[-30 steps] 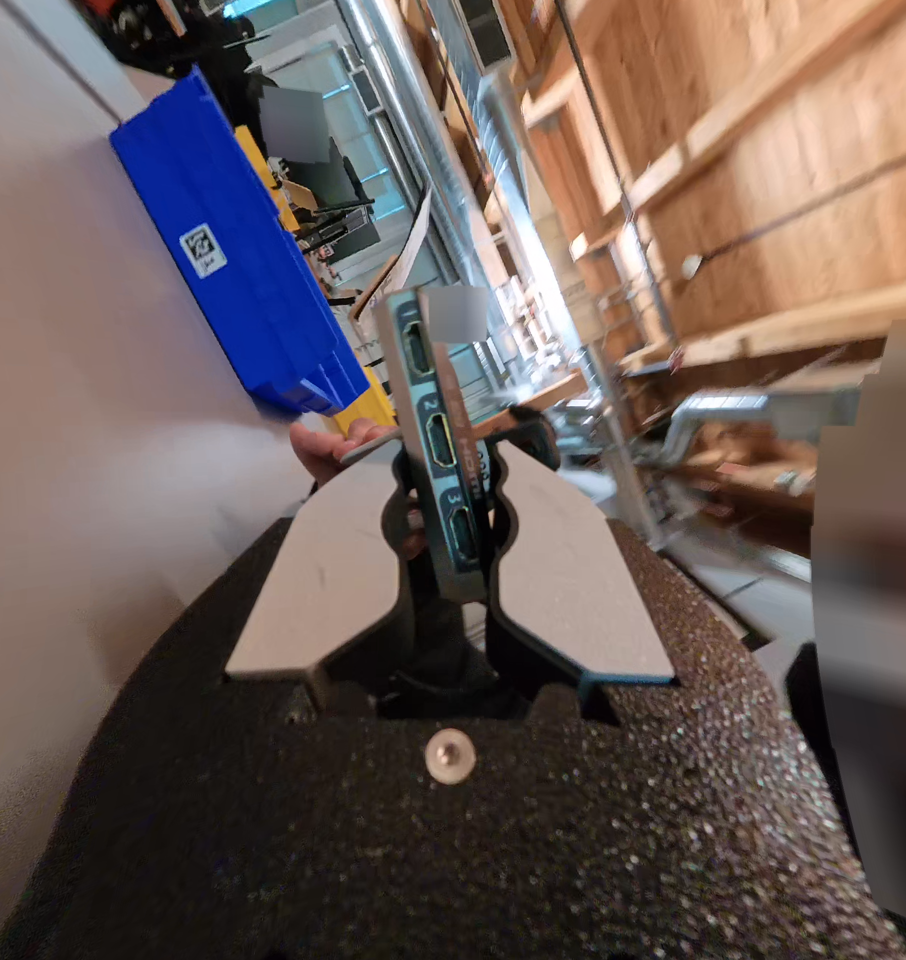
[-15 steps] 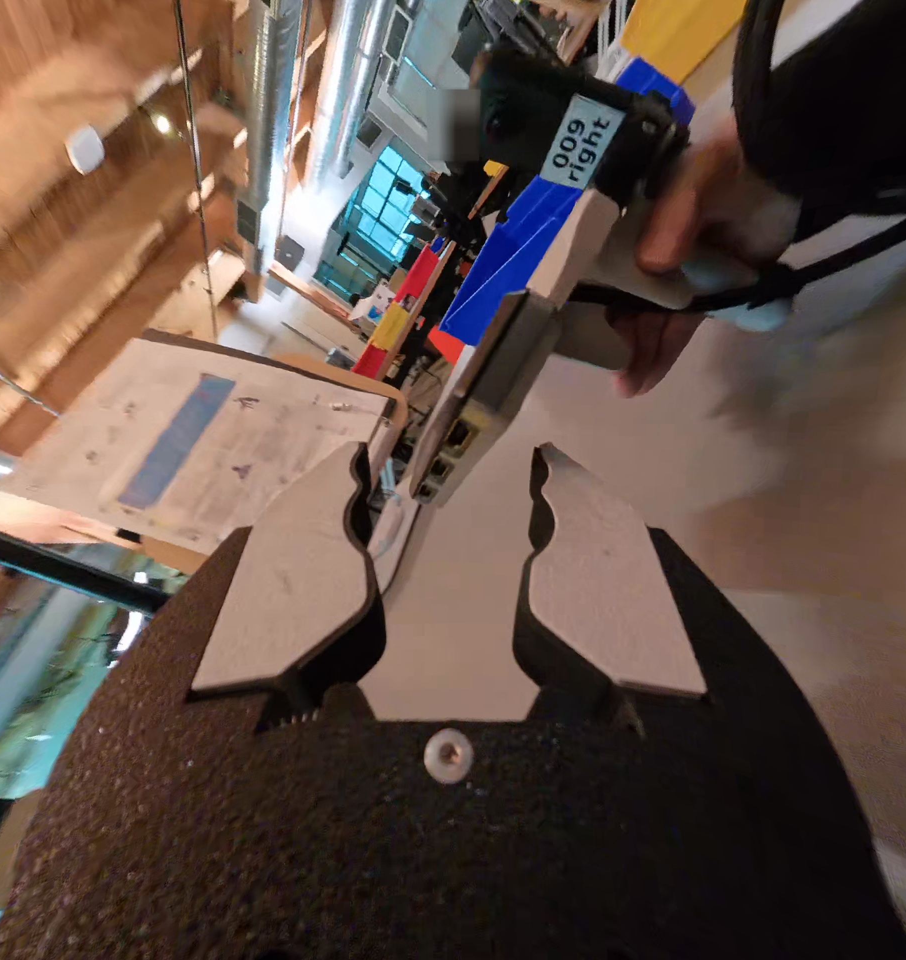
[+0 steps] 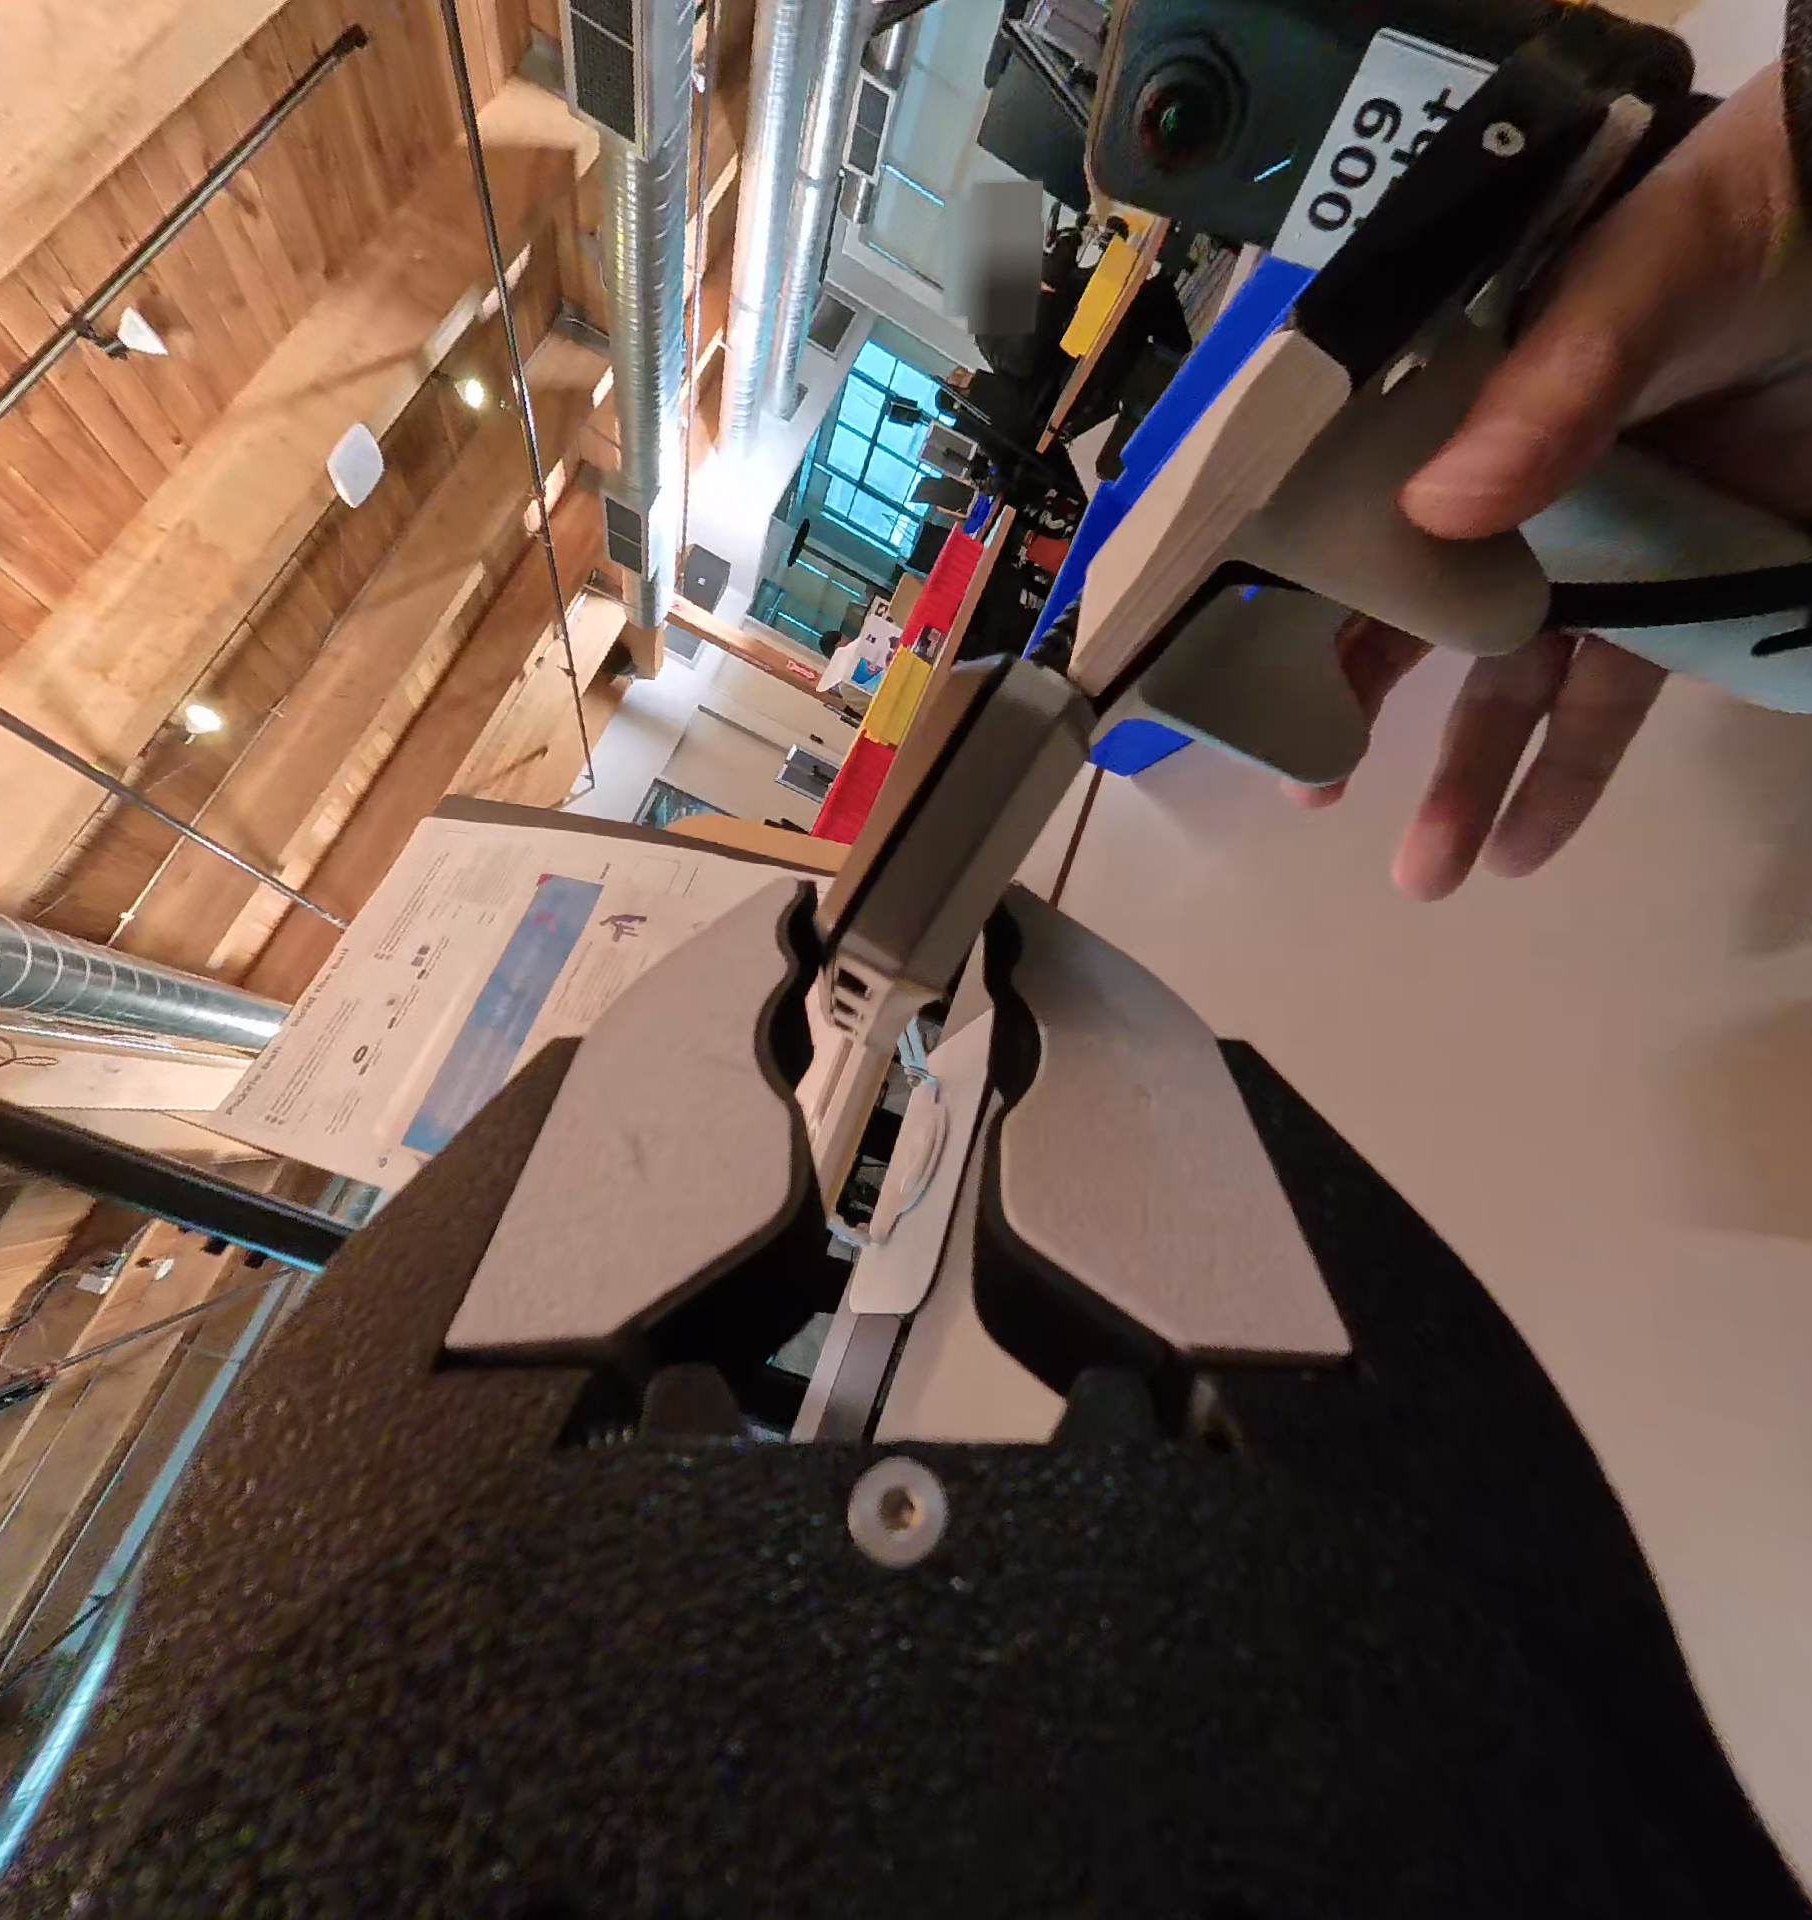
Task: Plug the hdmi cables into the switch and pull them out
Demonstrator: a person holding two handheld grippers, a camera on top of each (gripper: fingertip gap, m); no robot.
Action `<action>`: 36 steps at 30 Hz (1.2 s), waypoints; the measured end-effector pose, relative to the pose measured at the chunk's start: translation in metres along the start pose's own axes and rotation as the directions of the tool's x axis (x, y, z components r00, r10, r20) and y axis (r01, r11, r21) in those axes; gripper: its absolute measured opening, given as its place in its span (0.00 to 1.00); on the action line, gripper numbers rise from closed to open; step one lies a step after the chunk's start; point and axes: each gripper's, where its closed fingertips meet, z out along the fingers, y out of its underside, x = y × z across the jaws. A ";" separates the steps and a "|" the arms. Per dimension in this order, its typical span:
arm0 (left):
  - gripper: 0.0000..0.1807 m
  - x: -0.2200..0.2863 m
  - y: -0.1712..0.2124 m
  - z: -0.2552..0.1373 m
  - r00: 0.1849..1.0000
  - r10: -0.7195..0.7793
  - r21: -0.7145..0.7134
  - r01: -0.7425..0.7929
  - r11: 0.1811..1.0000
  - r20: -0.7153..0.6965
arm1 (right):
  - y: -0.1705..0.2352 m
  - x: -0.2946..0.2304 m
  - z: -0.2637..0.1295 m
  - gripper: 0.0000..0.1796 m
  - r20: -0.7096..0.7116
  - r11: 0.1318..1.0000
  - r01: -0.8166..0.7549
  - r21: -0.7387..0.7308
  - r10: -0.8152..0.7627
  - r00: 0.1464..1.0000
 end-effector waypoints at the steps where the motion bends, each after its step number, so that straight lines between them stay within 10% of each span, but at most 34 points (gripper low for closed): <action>1: 0.16 0.001 0.001 0.003 1.000 -0.006 -0.002 0.006 1.000 -0.012 | -0.001 0.002 -0.002 0.12 -0.012 1.000 0.004 0.006 -0.004 1.000; 21: 0.20 -0.050 0.055 -0.036 0.886 -0.459 -0.177 0.462 0.869 0.060 | -0.010 0.032 -0.032 0.12 -0.176 0.995 0.079 0.064 -0.067 0.982; 25: 0.21 -0.105 0.184 -0.093 0.743 -0.562 -0.558 0.656 0.508 0.362 | -0.007 0.038 -0.036 0.12 -0.215 0.995 0.089 0.052 -0.076 0.974; 30: 0.19 -0.107 0.280 -0.127 0.223 -0.739 -0.359 0.933 -0.028 0.636 | -0.005 0.039 -0.036 0.12 -0.221 0.994 0.108 0.033 -0.098 0.970; 36: 0.17 -0.071 0.305 -0.098 0.051 -0.788 -0.330 0.923 -0.197 0.613 | -0.004 0.038 -0.036 0.12 -0.217 0.994 0.109 0.030 -0.100 0.971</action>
